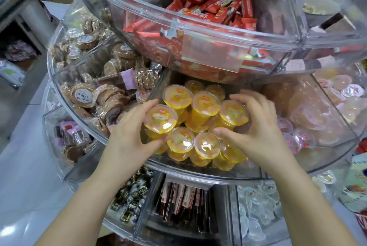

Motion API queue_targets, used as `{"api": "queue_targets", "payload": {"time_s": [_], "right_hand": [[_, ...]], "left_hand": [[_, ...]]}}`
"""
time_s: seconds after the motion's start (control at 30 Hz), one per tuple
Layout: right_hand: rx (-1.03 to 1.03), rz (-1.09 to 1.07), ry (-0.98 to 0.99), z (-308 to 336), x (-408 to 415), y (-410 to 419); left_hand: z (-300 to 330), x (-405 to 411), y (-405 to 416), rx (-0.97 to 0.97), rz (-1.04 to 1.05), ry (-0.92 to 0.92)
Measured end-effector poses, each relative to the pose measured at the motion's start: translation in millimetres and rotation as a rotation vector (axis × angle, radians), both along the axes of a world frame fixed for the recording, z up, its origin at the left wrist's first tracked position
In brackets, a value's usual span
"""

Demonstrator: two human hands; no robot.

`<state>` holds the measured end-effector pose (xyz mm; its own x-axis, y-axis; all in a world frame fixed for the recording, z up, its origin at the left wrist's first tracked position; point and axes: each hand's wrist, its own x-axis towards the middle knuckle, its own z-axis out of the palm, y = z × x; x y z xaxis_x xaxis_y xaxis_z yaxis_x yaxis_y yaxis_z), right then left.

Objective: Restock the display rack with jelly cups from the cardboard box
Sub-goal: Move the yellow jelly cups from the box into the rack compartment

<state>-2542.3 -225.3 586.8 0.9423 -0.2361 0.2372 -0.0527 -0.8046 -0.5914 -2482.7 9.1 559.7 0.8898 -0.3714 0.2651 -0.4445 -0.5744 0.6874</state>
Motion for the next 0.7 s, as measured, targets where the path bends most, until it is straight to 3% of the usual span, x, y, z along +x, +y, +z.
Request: {"api": "queue_targets", "payload": {"time_s": [0.17,0.37,0.7], "right_hand": [[0.012,0.045,-0.198,6.9,-3.7,24.3],[0.091,0.086,-0.191,1.3,-6.4,41.6],[0.154,0.057,-0.158,-7.0,-10.1,41.3]], "left_hand": [[-0.7,2.7,0.0,0.007,0.066,-0.024],[-1.1,8.3,4.9,0.096,-0.018,-0.016],[-7.6,8.9,5.6,0.026,0.044,-0.056]]}}
